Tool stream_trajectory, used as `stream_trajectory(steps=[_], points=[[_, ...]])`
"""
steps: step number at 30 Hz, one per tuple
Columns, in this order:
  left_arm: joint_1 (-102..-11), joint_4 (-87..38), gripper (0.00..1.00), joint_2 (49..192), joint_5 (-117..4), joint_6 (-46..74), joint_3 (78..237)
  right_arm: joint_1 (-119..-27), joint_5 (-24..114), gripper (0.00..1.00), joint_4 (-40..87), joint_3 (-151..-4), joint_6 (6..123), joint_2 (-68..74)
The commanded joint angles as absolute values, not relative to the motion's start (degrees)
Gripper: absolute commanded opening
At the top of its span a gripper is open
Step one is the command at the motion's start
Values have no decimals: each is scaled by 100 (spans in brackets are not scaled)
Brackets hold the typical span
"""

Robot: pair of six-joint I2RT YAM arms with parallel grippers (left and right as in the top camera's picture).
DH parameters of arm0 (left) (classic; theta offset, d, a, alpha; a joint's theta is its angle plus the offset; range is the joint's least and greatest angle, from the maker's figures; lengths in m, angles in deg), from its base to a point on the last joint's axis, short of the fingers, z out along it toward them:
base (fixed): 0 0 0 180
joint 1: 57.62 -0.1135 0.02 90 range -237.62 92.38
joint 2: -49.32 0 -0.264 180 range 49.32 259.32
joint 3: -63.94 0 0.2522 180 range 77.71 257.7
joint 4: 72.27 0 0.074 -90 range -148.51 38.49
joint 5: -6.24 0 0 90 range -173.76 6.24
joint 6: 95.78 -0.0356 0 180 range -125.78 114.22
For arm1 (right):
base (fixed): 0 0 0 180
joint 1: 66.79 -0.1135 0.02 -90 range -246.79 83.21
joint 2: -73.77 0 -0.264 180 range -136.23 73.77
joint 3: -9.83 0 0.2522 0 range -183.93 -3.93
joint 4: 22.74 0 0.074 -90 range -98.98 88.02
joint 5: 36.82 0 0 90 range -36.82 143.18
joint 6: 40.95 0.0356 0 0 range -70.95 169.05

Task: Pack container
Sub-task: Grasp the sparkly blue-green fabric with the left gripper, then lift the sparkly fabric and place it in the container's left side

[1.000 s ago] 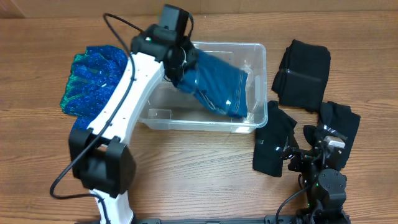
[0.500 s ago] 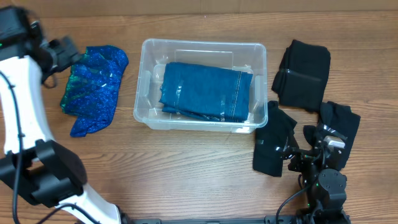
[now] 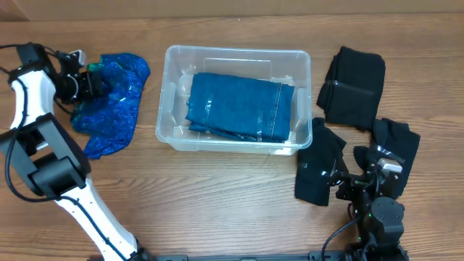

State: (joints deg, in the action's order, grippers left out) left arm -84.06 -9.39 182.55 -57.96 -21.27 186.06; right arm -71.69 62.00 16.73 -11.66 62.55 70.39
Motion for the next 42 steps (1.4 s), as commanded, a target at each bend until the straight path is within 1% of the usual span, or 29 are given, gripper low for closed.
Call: stream_trajectory(steps=[1, 2, 3, 4, 5, 6, 7, 9, 11, 14, 16, 17, 19, 20, 21, 22, 23, 25, 27, 29, 33, 35, 37, 38, 39, 42], points=[[-8298, -786, 76, 18534, -5804, -2249, 18632, -7154, 6215, 100, 1680, -1137, 6281, 7077], [-8298, -738, 72, 18582, -5861, -2241, 18630, -7154, 6215, 100, 1680, -1137, 6281, 7077], [-8298, -655, 66, 18650, -5859, -2245, 18628, -7154, 6215, 100, 1680, -1137, 6281, 7077], [-8298, -561, 49, 18687, -5857, -2245, 18628, -7154, 6215, 100, 1680, -1137, 6281, 7077], [-8298, -484, 29, 18700, -5855, -2243, 18626, -7154, 6215, 100, 1680, -1137, 6281, 7077], [-8298, -351, 6, 18685, -5837, -2208, 18628, -7154, 6215, 100, 1680, -1137, 6281, 7077], [-8298, -204, 4, 18639, -5807, -2131, 18632, -7154, 6215, 100, 1680, -1137, 6281, 7077], [-8323, -16, 4, 18484, -5697, -1910, 18683, -7154, 6215, 100, 1680, -1137, 6281, 7077], [-8377, 331, 4, 18086, -5061, -1272, 19043, -7154, 6215, 100, 1680, -1137, 6281, 7077], [-8340, 1006, 4, 17175, -4159, -671, 19697, -7154, 6215, 100, 1680, -1137, 6281, 7077], [-8209, 1153, 4, 16290, -3872, -35, 19854, -7154, 6215, 100, 1680, -1137, 6281, 7077], [-8058, 1105, 4, 15557, -3931, 478, 19865, -7154, 6215, 100, 1680, -1137, 6281, 7077], [-7796, 945, 4, 14849, -4194, 1178, 19865, -7154, 6215, 100, 1680, -1137, 6281, 7077], [-7442, 816, 4, 14454, -4543, 1814, 19865, -7154, 6215, 100, 1680, -1137, 6281, 7077], [-7182, 749, 4, 14318, -4718, 2181, 19865, -7154, 6215, 100, 1680, -1137, 6281, 7077], [-6731, 661, 4, 14224, -5009, 2616, 19865, -7154, 6215, 100, 1680, -1137, 6281, 7077], [-6255, 563, 4, 14231, -5376, 2988, 19861, -7154, 6215, 100, 1680, -1137, 6281, 7077], [-5184, 534, 4, 14570, -6556, 3709, 19854, -7154, 6215, 100, 1680, -1137, 6281, 7077], [-4530, 558, 4, 15066, -7229, 4181, 19852, -7154, 6215, 100, 1680, -1137, 6281, 7077], [-4130, 567, 4, 15619, -7750, 4402, 19852, -7154, 6215, 100, 1680, -1137, 6281, 7077], [-4052, 961, 4, 16390, -8217, 4325, 19852, -7154, 6215, 100, 1680, -1137, 6281, 7077], [-4141, 1168, 4, 16681, -8554, 4223, 19852, -7154, 6215, 100, 1680, -1137, 6281, 7077], [-4305, 1400, 4, 16880, -8563, 3908, 19852, -7154, 6215, 100, 1680, -1137, 6281, 7077], [-4390, 1487, 64, 16882, -8523, 3482, 19852, -7154, 6215, 100, 1680, -1137, 6281, 7077], [-4434, 1500, 91, 16864, -8300, 3117, 19861, -7154, 6215, 100, 1680, -1137, 6281, 7077], [-4589, 1518, 89, 16725, -7505, 2542, 20057, -7154, 6215, 100, 1680, -1137, 6281, 7077]])
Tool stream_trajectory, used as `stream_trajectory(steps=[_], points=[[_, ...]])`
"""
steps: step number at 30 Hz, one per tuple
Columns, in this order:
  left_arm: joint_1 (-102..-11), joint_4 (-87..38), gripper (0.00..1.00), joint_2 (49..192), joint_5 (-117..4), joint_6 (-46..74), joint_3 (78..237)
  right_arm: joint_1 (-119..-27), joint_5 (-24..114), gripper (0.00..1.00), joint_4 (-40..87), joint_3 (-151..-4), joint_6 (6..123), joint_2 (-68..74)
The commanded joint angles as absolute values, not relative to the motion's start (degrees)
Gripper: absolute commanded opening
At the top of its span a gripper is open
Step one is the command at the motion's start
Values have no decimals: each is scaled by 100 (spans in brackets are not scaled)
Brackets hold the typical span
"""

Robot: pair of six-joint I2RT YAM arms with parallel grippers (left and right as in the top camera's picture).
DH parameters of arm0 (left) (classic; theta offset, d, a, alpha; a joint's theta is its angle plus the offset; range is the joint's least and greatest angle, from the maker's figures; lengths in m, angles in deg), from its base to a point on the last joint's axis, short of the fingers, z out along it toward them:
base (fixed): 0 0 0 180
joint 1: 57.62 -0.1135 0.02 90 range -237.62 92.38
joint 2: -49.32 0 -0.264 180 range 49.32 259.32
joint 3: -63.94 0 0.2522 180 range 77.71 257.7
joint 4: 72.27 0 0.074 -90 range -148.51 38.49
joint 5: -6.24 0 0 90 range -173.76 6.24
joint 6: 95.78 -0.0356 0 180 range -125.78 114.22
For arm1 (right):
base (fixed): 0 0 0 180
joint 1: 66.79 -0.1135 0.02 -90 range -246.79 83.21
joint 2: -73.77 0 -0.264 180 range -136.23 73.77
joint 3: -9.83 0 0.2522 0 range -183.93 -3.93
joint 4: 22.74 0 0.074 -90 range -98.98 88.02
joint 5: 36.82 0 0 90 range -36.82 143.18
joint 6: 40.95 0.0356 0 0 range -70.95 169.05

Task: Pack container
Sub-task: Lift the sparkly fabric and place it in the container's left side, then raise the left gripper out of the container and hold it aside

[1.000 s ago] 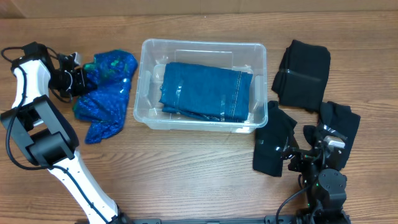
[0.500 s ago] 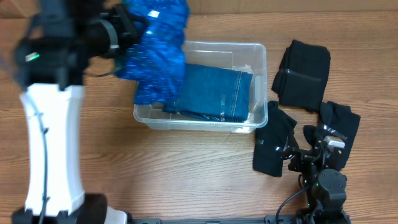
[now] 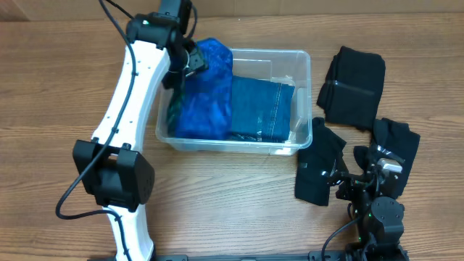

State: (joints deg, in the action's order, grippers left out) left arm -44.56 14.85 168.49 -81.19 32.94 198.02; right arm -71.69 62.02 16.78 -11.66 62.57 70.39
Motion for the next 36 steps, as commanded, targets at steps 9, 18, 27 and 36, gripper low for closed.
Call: stream_trajectory(steps=[9, 18, 27, 36], points=[[-4482, 207, 51, 16939, -7627, 1337, 20158, -7154, 6215, 100, 1680, -1137, 6281, 7077], [-4299, 974, 31, 18725, -7739, 1209, 20158, -7154, 6215, 100, 1680, -1137, 6281, 7077], [-4325, 1074, 73, 17107, -7837, 1088, 20875, -7154, 6215, 100, 1680, -1137, 6281, 7077], [-5212, 2724, 100, 16080, -8910, 1104, 20875, -7154, 6215, 100, 1680, -1137, 6281, 7077]])
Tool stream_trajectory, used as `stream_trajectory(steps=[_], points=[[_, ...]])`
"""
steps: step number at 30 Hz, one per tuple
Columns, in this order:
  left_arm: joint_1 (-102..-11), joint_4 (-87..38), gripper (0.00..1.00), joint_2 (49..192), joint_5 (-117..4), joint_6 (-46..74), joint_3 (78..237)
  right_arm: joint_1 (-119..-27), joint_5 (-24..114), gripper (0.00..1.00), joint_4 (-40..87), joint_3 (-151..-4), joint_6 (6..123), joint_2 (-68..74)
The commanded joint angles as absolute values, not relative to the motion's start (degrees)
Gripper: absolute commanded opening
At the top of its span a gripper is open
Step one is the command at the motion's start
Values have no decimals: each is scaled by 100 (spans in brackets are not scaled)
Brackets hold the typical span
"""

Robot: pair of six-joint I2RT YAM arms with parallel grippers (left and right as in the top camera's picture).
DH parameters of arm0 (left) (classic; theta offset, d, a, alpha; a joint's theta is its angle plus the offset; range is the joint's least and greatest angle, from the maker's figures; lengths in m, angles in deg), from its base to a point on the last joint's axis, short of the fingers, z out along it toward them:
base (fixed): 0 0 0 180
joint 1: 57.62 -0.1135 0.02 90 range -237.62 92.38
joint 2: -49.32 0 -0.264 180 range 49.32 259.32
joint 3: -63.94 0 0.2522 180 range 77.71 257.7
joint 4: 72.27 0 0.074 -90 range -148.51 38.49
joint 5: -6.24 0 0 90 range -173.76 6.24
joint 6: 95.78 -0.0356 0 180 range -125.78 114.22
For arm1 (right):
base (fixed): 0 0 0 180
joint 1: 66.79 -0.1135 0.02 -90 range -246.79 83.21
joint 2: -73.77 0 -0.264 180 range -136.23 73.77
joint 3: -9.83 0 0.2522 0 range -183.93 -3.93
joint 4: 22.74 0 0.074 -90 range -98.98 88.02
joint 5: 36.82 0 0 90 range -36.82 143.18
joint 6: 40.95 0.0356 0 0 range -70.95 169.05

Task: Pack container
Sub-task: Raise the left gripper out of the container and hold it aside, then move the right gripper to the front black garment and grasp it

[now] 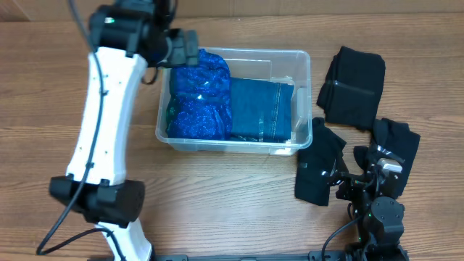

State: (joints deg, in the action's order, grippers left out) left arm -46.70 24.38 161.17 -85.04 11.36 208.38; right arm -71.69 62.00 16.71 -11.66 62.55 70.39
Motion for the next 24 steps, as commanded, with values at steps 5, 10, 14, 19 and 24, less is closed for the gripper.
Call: stream_trajectory(steps=[5, 10, 14, 19, 24], points=[[-6222, 3651, 100, 16058, -9059, 1049, 20822, -7154, 6060, 100, 1665, -1137, 6283, 7077], [-6683, 3634, 100, 16058, -8991, 1051, 20820, -7154, 4108, 100, 1457, -1150, 6504, 7077], [-6681, 3597, 100, 16058, -8993, 1051, 20820, -7154, 3901, 100, 1702, -1465, 7547, 6862], [-6681, 3597, 100, 16058, -8993, 1049, 20820, -7152, 3826, 100, 3243, -3623, 7494, 4860], [-6681, 3597, 100, 16058, -8991, 1049, 20820, -7152, 4126, 100, 4657, -5437, 6467, 2898]])
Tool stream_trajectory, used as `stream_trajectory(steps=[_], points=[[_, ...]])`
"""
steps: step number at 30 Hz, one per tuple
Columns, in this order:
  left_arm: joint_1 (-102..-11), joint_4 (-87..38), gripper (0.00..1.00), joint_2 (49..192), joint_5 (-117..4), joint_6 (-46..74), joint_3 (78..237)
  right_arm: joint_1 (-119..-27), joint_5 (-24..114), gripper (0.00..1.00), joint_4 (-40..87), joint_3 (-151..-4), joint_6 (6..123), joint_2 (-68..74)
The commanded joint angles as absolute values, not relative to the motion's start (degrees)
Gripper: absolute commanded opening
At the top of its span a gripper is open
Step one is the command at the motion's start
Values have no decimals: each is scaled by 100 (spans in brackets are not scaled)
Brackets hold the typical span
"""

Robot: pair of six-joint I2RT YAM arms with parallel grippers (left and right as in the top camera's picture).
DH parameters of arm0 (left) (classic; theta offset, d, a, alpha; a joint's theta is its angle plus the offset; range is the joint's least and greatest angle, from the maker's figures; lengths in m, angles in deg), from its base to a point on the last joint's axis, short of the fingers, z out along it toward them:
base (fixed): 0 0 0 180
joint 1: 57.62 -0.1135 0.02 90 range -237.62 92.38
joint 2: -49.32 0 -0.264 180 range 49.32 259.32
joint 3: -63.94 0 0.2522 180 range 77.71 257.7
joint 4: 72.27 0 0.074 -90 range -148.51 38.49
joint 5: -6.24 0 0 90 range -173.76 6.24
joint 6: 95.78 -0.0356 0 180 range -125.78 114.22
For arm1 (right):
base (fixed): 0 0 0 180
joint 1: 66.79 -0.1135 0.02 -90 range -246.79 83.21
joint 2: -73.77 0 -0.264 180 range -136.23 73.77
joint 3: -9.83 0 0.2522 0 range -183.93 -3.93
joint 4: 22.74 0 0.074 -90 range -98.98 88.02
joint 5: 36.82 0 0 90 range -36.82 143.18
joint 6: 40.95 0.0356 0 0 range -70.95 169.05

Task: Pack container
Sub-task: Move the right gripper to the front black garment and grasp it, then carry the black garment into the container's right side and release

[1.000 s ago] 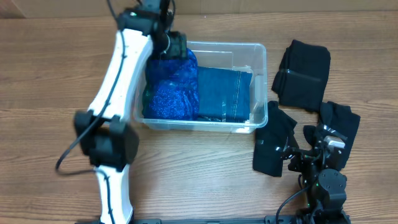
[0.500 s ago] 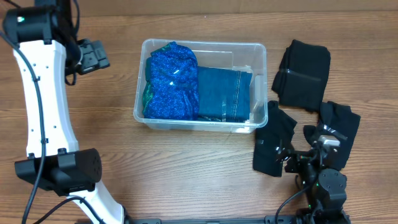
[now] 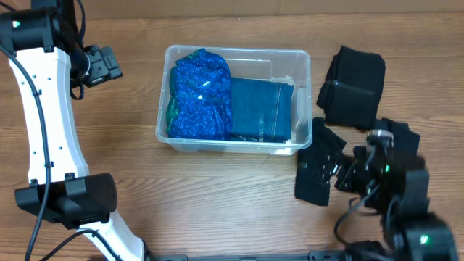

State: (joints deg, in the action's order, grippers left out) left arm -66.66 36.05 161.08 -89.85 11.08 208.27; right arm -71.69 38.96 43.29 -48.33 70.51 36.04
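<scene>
A clear plastic container [image 3: 165,130] stands mid-table. A crumpled blue garment [image 3: 196,98] fills its left half, and folded denim jeans [image 3: 261,109] lie in its right half. My left gripper [image 3: 107,64] hangs left of the container, apart from it, open and empty. Right of the container lie black garments: a folded one [image 3: 355,83] at the back and one [image 3: 317,170] near the front. My right gripper [image 3: 339,172] is at the right edge of the front one. Its jaws are too small and dark to read.
A third black garment [image 3: 402,136] lies partly under the right arm at the right. The left arm's white links [image 3: 47,123] rise along the left side of the table. The table's back edge runs along the top.
My left gripper has moved from the container's back left corner to well left of it, empty. The right arm has lifted from its rest pose, its gripper now by the front black garment.
My left gripper first held the blue garment on the table far left. Then it held it over the container's left half. Then the garment lay inside with the gripper at the container's corner. Now the left gripper is away, and the right arm has stirred.
</scene>
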Motion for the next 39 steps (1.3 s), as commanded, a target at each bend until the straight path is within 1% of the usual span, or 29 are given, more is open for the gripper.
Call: stream_trajectory(steps=[1, 5, 10, 13, 16, 18, 19, 21, 22, 23, 25, 26, 27, 29, 32, 33, 35, 37, 39], points=[[-6681, 3597, 100, 16058, -8993, 1049, 20820, -7152, 4276, 100, 4692, -5452, 6528, 2583], [-6681, 3597, 100, 16058, -8993, 1051, 20820, -6907, 4434, 100, 4683, -5445, 6854, 1365], [-6681, 3597, 100, 16058, -8993, 1049, 20820, -6463, 4307, 100, 4504, -5389, 6854, -3], [-6681, 3597, 100, 16058, -8993, 1051, 20820, -6264, 3667, 100, 3973, -5002, 6522, -449], [-6681, 3597, 100, 16058, -8993, 1051, 20820, -6251, 3284, 99, 3492, -4591, 6533, -746], [-6681, 3594, 100, 16058, -8993, 1049, 20820, -6251, 3197, 95, 3321, -4429, 6526, -792], [-6681, 3597, 100, 16058, -8993, 1051, 20820, -6251, 3157, 91, 3212, -4324, 6533, -790], [-6681, 3597, 100, 16058, -8991, 1049, 20820, -6251, 3107, 75, 3090, -4167, 6530, -792], [-6681, 3597, 100, 16058, -8991, 1051, 20820, -6251, 3077, 59, 2976, -4055, 6530, -790], [-6681, 3597, 100, 16058, -8993, 1051, 20820, -6251, 3077, 48, 2781, -3913, 6533, -790], [-6681, 3597, 100, 16058, -8993, 1049, 20820, -6251, 3105, 40, 2473, -3697, 6533, -790], [-6681, 3597, 100, 16058, -8993, 1049, 20820, -6251, 3103, 27, 2482, -3701, 6530, -790], [-6681, 3597, 100, 16058, -8993, 1049, 20820, -6251, 3101, 24, 2489, -3719, 6530, -768], [-6681, 3594, 100, 16058, -8993, 1051, 20820, -6251, 3105, 21, 2858, -4009, 6522, -560], [-6681, 3597, 100, 16058, -8991, 1049, 20820, -6258, 3393, 21, 4119, -5100, 6377, 277], [-6681, 3597, 100, 16058, -8993, 1051, 20820, -6258, 3518, 19, 4543, -5539, 6380, 611], [-6681, 3594, 100, 16058, -8993, 1051, 20820, -6258, 3522, 11, 5065, -6342, 6380, 1127], [-6681, 3597, 100, 16058, -8993, 1051, 20820, -6260, 3337, 9, 5177, -6846, 6384, 1444], [-6681, 3597, 100, 16058, -8993, 1051, 20820, -6262, 2690, 6, 4912, -6958, 6401, 1630]])
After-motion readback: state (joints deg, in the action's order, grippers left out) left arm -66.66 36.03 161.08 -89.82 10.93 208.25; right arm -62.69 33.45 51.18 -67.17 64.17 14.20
